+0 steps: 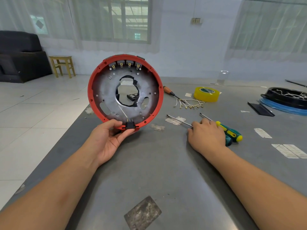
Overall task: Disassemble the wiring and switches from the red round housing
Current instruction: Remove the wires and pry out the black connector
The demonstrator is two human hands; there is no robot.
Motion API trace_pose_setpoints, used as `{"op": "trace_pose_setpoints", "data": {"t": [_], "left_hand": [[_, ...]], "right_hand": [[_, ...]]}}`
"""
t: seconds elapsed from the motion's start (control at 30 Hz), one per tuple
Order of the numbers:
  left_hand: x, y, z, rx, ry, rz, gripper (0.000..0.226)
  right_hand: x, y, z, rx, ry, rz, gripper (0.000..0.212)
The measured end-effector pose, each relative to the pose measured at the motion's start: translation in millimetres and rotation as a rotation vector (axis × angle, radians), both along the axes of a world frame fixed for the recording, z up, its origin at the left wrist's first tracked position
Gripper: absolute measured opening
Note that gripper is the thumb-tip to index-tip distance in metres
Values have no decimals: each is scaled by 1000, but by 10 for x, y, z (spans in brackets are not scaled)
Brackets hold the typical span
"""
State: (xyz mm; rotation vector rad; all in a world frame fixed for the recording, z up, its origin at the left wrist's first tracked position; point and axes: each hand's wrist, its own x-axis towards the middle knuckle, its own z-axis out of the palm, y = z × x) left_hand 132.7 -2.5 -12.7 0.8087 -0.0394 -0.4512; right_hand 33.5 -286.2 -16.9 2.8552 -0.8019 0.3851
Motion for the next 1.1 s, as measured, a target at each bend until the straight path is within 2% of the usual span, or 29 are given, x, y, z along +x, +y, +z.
{"op": "trace_pose_setpoints", "data": {"t": [0.13, 0.3, 0.5, 0.67, 0.77, 0.93, 1.1], "left_hand": [[5, 3, -5, 13, -2, 32, 15], [43, 2, -19, -14, -4, 60, 11], [109, 14, -70, -69, 23, 91, 31], [131, 10, -90, -35, -9, 88, 37], [137, -1, -111, -7, -49, 80, 44], [121, 0, -116, 29, -80, 33, 70], [105, 3, -116, 72, -122, 4, 73]], "right_hand": [[12, -6, -7, 14, -26, 82, 36], [-30, 11, 14, 71, -51, 347, 27], [-123, 45, 115, 122, -4, 619, 23], [-134, 135, 145, 162, -146, 679, 26], [-115, 192, 193, 71, -193, 671, 30], [-94, 205, 304, -137, -190, 666, 40], [-88, 136, 387, -121, -88, 753, 35]]}}
